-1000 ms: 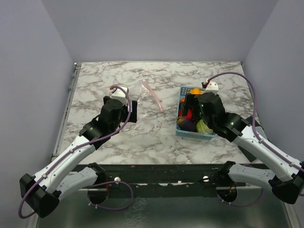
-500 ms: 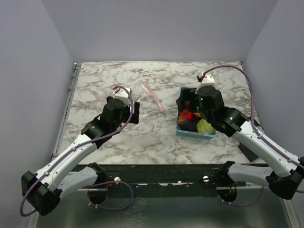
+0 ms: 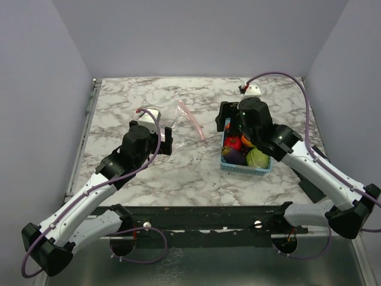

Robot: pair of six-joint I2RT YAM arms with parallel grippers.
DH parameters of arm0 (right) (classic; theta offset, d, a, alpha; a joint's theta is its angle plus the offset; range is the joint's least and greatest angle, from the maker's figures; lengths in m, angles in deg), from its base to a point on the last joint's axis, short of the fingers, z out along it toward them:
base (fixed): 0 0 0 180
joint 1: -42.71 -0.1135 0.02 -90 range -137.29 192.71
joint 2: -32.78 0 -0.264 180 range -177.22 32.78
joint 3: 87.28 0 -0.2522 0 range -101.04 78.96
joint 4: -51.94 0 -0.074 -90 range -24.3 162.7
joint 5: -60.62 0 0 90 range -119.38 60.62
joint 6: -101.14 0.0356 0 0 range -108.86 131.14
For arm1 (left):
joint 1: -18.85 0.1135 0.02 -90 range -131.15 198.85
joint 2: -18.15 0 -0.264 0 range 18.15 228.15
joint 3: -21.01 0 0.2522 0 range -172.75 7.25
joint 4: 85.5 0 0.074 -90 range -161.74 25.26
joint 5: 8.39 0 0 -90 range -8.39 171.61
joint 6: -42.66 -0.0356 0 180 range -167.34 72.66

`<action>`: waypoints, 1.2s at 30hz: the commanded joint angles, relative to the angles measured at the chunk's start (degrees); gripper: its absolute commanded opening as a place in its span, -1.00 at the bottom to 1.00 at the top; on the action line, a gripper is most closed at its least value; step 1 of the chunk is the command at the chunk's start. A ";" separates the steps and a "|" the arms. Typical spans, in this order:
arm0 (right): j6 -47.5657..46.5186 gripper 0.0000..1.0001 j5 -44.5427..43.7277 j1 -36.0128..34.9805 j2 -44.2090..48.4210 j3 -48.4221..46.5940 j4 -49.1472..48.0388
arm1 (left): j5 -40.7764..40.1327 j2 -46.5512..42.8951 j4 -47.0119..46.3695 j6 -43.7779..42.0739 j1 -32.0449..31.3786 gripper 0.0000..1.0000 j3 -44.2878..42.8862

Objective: Place the food in the zip-top bag and seal the zipper
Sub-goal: Adjust the bin at the center of the board.

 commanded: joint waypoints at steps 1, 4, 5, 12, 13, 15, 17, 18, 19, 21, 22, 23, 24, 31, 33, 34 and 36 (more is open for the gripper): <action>1.61 0.75 0.18 -0.05 -2.70 -0.74 -0.99 | -1.20 -0.68 0.15 -0.22 0.08 0.98 -0.02; 2.34 0.68 -0.30 -0.04 -6.04 -1.81 -0.42 | -1.38 -0.62 0.16 -0.02 0.06 0.98 0.03; 2.47 0.63 -0.23 -0.08 -7.06 -2.25 -0.24 | -1.61 -0.67 0.17 -0.02 0.06 0.98 0.06; 2.64 0.40 -0.63 0.05 -14.84 -5.90 0.43 | -2.36 -0.63 0.17 0.16 0.06 0.98 0.15; 2.74 0.38 -1.03 -0.01 -15.84 -6.45 0.49 | -2.40 -0.56 0.14 0.21 0.06 0.98 0.15; 2.67 0.36 -1.89 0.16 -17.87 -7.68 0.68 | -2.94 -0.26 0.16 0.25 0.07 0.98 0.23; 2.46 0.31 -2.41 0.61 -20.04 -9.43 1.49 | -3.87 0.18 0.16 0.26 0.06 0.98 0.34; 2.33 0.29 -2.87 0.93 -21.11 -10.17 2.10 | -4.06 0.36 0.24 0.25 0.06 0.98 0.33; 2.31 0.28 -3.42 1.42 -22.07 -10.62 2.35 | -4.16 0.47 0.25 0.21 0.06 0.98 0.35; 2.51 0.25 -3.48 2.70 -23.60 -10.87 2.36 | -4.23 0.52 0.17 0.25 0.06 0.98 0.46; 2.82 0.23 -2.80 3.42 -24.15 -10.75 2.16 | -4.39 0.48 0.15 0.25 0.06 0.98 0.52; 2.98 0.19 -1.90 4.16 -24.74 -10.63 1.66 | -4.58 0.49 0.14 0.28 0.10 0.98 0.54; 3.19 0.17 -1.06 4.93 -25.34 -10.54 1.25 | -4.76 0.52 0.16 0.33 0.06 0.98 0.59; 3.74 0.10 1.27 8.61 -30.18 -10.86 -0.02 | -4.32 1.68 0.12 -0.25 0.06 0.98 0.41; 4.04 0.05 2.12 9.35 -31.54 -10.76 -0.11 | -4.06 1.78 0.14 -0.35 0.12 0.98 0.33; 4.27 0.04 2.34 9.69 -32.32 -10.66 -0.19 | -3.94 1.91 0.16 -0.36 0.14 0.98 0.31; 4.40 0.03 2.76 9.97 -33.35 -10.66 -0.48 | -3.85 2.01 0.15 -0.45 0.06 0.98 0.32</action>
